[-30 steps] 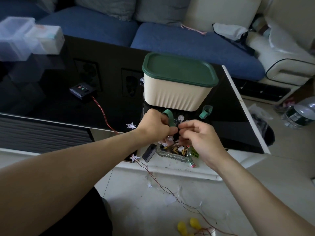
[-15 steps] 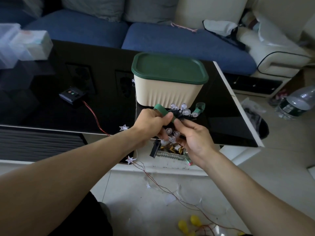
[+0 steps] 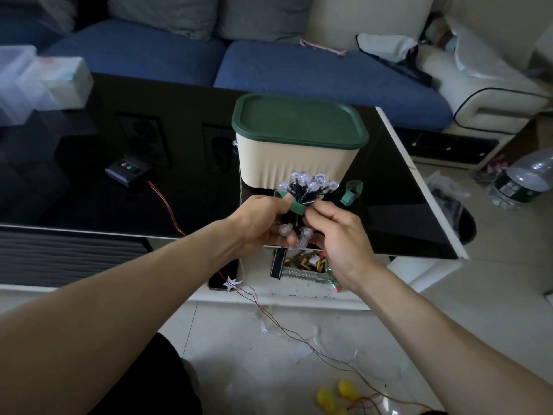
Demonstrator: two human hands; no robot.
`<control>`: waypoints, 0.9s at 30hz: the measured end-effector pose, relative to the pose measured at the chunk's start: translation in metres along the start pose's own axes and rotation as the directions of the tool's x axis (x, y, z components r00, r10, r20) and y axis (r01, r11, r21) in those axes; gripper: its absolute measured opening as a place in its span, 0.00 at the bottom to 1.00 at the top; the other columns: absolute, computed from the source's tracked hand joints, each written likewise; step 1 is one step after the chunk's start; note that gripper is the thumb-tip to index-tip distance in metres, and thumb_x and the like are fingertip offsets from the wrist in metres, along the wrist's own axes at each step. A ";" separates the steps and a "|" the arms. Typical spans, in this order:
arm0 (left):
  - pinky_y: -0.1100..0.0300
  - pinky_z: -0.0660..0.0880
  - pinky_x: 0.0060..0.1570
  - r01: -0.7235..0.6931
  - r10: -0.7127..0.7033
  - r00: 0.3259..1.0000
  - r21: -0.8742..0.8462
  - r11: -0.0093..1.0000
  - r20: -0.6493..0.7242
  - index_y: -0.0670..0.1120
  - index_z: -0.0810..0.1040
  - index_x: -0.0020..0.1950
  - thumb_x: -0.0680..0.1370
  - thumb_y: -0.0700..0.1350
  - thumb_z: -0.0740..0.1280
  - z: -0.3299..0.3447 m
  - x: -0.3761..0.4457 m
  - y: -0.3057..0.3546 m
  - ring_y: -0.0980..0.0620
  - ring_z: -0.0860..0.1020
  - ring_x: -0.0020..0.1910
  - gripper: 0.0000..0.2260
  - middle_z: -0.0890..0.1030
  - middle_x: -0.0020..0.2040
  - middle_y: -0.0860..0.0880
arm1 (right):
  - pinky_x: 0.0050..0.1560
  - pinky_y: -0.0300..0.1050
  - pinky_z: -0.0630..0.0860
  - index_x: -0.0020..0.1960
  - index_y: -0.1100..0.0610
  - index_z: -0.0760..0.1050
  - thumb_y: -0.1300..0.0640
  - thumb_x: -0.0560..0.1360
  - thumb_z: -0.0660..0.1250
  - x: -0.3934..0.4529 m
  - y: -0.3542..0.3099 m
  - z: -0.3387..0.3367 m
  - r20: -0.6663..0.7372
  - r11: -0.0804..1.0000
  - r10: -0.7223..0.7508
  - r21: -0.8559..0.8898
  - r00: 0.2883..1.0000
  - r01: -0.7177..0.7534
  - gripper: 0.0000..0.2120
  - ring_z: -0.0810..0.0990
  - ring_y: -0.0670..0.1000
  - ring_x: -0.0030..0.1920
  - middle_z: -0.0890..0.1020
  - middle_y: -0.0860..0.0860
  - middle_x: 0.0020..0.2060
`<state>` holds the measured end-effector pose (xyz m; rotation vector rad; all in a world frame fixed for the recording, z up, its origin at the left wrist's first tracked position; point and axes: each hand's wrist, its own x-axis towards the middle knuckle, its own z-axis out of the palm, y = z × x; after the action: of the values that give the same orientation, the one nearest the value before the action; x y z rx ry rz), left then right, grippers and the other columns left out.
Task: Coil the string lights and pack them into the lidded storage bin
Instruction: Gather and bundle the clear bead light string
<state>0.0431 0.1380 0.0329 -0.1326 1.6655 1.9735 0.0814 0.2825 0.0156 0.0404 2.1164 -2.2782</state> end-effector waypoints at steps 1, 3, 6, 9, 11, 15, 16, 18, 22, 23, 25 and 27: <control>0.62 0.75 0.25 0.017 -0.017 1.000 -0.016 1.000 0.007 0.38 0.75 0.51 0.84 0.44 0.58 -0.001 0.000 0.000 0.51 0.73 0.22 0.11 0.79 0.33 0.43 | 0.41 0.41 0.79 0.52 0.58 0.85 0.65 0.81 0.63 -0.001 0.000 0.000 0.013 1.000 -0.009 -0.011 1.000 0.009 0.11 0.83 0.50 0.39 0.80 0.64 0.56; 0.62 0.75 0.25 0.051 -0.050 0.998 -0.037 0.998 0.026 0.39 0.75 0.50 0.84 0.44 0.59 -0.005 0.000 0.000 0.52 0.73 0.23 0.10 0.78 0.34 0.43 | 0.44 0.41 0.80 0.49 0.56 0.85 0.66 0.81 0.63 0.000 0.001 -0.001 0.028 1.000 -0.020 -0.017 0.999 0.020 0.12 0.84 0.50 0.40 0.81 0.62 0.54; 0.62 0.75 0.25 0.076 -0.076 0.997 -0.084 0.994 0.007 0.38 0.76 0.50 0.82 0.43 0.62 -0.007 0.001 -0.002 0.51 0.73 0.25 0.09 0.77 0.38 0.42 | 0.56 0.50 0.81 0.49 0.55 0.85 0.66 0.81 0.64 0.002 0.006 -0.001 0.012 0.997 -0.045 -0.069 0.999 0.046 0.12 0.85 0.53 0.49 0.83 0.58 0.53; 0.62 0.75 0.25 0.071 -0.081 0.994 -0.138 0.988 -0.071 0.37 0.77 0.48 0.80 0.42 0.66 -0.007 0.003 -0.004 0.51 0.73 0.25 0.08 0.76 0.41 0.41 | 0.64 0.57 0.78 0.50 0.52 0.85 0.65 0.81 0.64 0.004 0.012 0.000 -0.016 0.995 -0.047 -0.091 0.999 0.045 0.13 0.83 0.58 0.57 0.85 0.57 0.53; 0.62 0.74 0.25 0.048 -0.065 0.990 -0.142 0.989 -0.122 0.38 0.78 0.48 0.80 0.42 0.67 -0.005 0.005 -0.005 0.52 0.72 0.24 0.07 0.75 0.42 0.41 | 0.63 0.55 0.78 0.50 0.51 0.85 0.65 0.81 0.64 0.004 0.011 0.001 -0.020 0.995 -0.049 -0.088 0.999 0.047 0.14 0.83 0.56 0.56 0.85 0.57 0.53; 0.62 0.75 0.25 -0.053 0.026 0.971 -0.106 0.993 -0.237 0.41 0.77 0.47 0.80 0.42 0.67 0.001 0.006 -0.007 0.55 0.69 0.21 0.05 0.76 0.40 0.43 | 0.59 0.54 0.80 0.52 0.52 0.85 0.64 0.81 0.64 0.006 0.009 0.003 -0.032 0.996 -0.057 -0.078 0.998 0.054 0.13 0.83 0.52 0.50 0.84 0.59 0.54; 0.62 0.75 0.25 -0.074 0.050 0.966 -0.087 0.993 -0.253 0.42 0.76 0.45 0.80 0.42 0.67 0.002 0.006 -0.008 0.55 0.69 0.20 0.05 0.76 0.39 0.43 | 0.58 0.54 0.81 0.53 0.53 0.85 0.64 0.82 0.64 0.006 0.010 0.004 -0.039 0.996 -0.051 -0.070 0.998 0.048 0.12 0.82 0.52 0.49 0.84 0.60 0.54; 0.62 0.75 0.24 -0.102 0.079 0.958 -0.071 0.992 -0.275 0.42 0.76 0.42 0.79 0.43 0.68 0.004 0.006 -0.009 0.55 0.69 0.20 0.07 0.76 0.38 0.43 | 0.57 0.55 0.81 0.56 0.55 0.84 0.64 0.82 0.64 0.007 0.011 0.005 -0.050 0.997 -0.039 -0.063 0.998 0.035 0.12 0.82 0.52 0.48 0.84 0.60 0.54; 0.62 0.76 0.25 -0.166 0.134 0.935 -0.072 0.983 -0.330 0.41 0.77 0.43 0.78 0.45 0.70 0.008 0.007 -0.013 0.55 0.69 0.19 0.08 0.77 0.34 0.46 | 0.61 0.58 0.79 0.55 0.54 0.85 0.63 0.82 0.64 0.008 0.013 0.004 -0.076 0.997 -0.036 -0.064 0.996 0.032 0.12 0.82 0.52 0.51 0.85 0.55 0.52; 0.61 0.75 0.25 -0.186 0.150 0.925 -0.071 0.980 -0.348 0.41 0.77 0.44 0.78 0.45 0.70 0.010 0.007 -0.014 0.55 0.69 0.19 0.08 0.78 0.34 0.46 | 0.61 0.58 0.79 0.55 0.53 0.85 0.63 0.82 0.64 0.009 0.013 0.004 -0.080 0.997 -0.038 -0.064 0.996 0.033 0.12 0.83 0.53 0.51 0.86 0.54 0.51; 0.60 0.76 0.25 -0.236 0.193 0.904 -0.069 0.969 -0.381 0.40 0.78 0.45 0.77 0.45 0.71 0.012 0.008 -0.015 0.54 0.70 0.19 0.09 0.79 0.33 0.46 | 0.60 0.55 0.80 0.55 0.53 0.85 0.63 0.82 0.64 0.009 0.013 0.004 -0.088 0.998 -0.042 -0.050 0.995 0.037 0.12 0.84 0.56 0.52 0.86 0.53 0.51; 0.59 0.76 0.27 -0.287 0.241 0.883 -0.058 0.956 -0.402 0.39 0.79 0.44 0.77 0.45 0.72 0.014 0.007 -0.014 0.53 0.71 0.19 0.09 0.80 0.32 0.47 | 0.56 0.51 0.81 0.55 0.54 0.84 0.63 0.82 0.64 0.009 0.010 0.004 -0.083 0.999 -0.039 -0.013 0.996 0.038 0.11 0.84 0.56 0.50 0.86 0.52 0.49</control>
<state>0.0474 0.1552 0.0206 -0.3850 1.8966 2.3737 0.0728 0.2782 0.0052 0.0961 2.1886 -2.3252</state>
